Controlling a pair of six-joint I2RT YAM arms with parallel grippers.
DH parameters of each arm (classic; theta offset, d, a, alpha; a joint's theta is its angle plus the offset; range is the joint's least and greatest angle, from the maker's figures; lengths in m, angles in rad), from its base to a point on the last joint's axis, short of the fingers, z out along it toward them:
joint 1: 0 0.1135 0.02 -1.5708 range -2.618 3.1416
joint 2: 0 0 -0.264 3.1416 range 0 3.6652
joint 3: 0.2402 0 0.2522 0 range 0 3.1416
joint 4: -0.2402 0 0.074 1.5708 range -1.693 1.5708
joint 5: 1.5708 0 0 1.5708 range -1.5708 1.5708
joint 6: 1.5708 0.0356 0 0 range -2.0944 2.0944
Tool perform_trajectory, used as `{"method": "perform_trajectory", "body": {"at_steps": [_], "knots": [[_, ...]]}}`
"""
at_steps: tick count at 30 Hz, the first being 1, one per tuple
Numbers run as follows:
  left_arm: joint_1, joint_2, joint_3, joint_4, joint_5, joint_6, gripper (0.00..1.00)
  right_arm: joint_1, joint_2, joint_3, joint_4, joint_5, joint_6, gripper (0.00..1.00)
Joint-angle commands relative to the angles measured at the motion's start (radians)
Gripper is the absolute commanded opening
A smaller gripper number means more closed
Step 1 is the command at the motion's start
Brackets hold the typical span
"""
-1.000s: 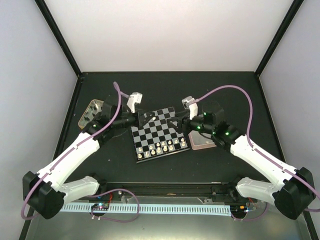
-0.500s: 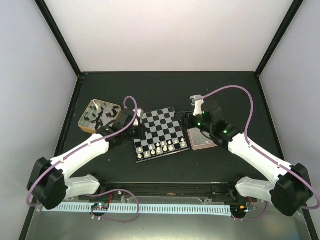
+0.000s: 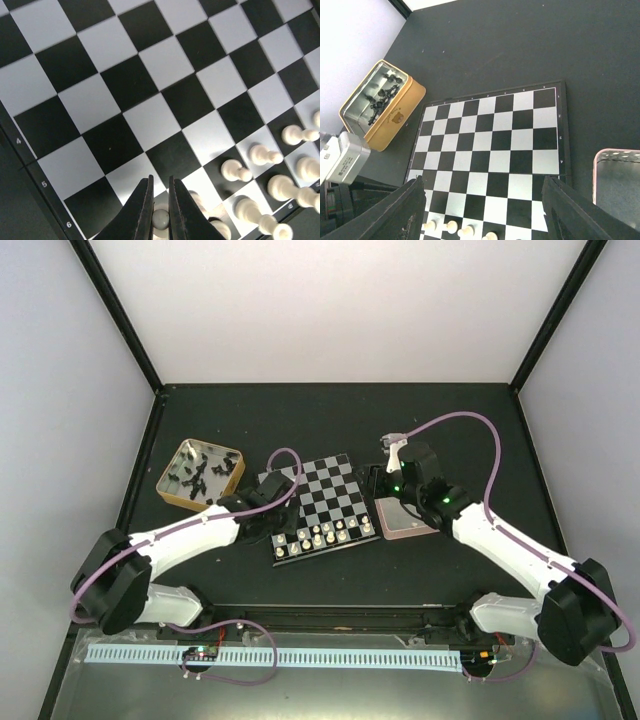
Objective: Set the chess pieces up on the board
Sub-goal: Place the chess piece on the chessboard.
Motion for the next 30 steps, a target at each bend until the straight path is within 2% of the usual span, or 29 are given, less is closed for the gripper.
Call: {"method": "perform_trajectory", "body": {"at_steps": [1,17,30], "knots": [[-0.023,0.024,-0.011,-0.021,-0.039,-0.012,0.02,-0.006,0.016,0.022,-0.005,0.017,0.008,0.65],[-0.041,0.077,-0.05,0.005,-0.014,-0.038,0.02,-0.01,0.049,0.032,-0.015,0.001,0.009,0.65],[-0.042,0.089,-0.062,0.028,0.037,-0.033,0.08,-0.013,0.064,0.036,-0.018,-0.016,0.009,0.65]]}}
